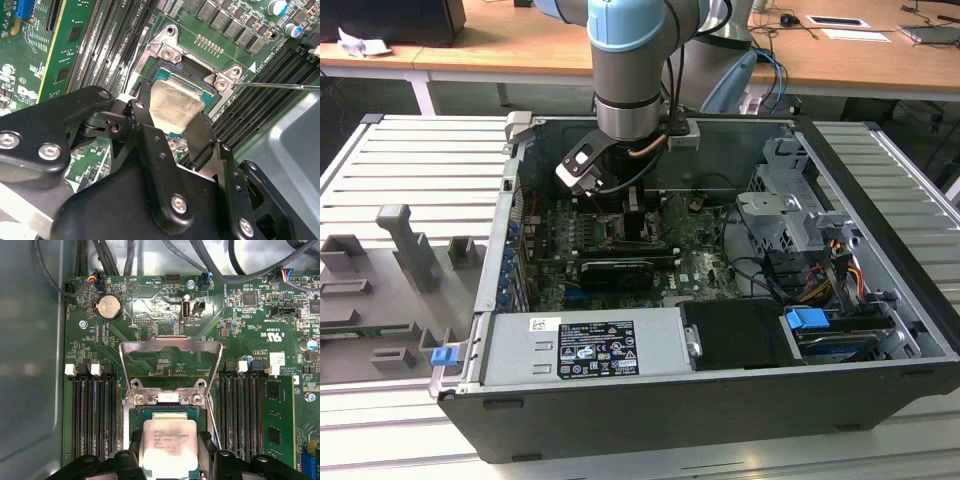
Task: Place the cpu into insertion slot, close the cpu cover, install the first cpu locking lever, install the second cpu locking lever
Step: 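Place the cpu into insertion slot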
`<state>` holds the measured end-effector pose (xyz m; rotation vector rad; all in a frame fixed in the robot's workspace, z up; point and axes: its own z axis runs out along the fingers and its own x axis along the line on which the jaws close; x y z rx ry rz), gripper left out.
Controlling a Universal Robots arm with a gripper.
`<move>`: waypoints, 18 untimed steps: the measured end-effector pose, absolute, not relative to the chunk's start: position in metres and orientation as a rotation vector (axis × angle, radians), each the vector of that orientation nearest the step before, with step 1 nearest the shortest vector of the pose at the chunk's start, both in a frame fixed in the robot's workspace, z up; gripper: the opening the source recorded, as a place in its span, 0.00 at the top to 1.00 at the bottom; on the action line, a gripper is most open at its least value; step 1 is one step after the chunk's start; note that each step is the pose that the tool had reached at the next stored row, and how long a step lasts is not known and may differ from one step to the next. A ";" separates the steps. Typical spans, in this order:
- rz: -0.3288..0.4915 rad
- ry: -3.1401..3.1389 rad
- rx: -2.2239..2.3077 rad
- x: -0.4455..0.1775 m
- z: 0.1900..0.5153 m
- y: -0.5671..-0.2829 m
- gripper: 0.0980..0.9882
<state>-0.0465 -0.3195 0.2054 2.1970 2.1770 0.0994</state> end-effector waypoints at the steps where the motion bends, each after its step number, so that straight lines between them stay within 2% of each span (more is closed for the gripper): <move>1: 0.099 2.177 2.197 -0.046 0.205 -0.320 0.52; 3: 0.100 2.177 2.197 -0.046 0.205 -0.320 0.51; 4: 0.100 2.177 2.197 -0.046 0.205 -0.320 0.44; 15: 0.099 2.177 2.197 -0.046 0.212 -0.319 0.44; 16: 0.099 2.177 2.197 -0.046 0.212 -0.319 0.45; 18: 0.096 2.176 2.196 -0.046 0.212 -0.319 0.60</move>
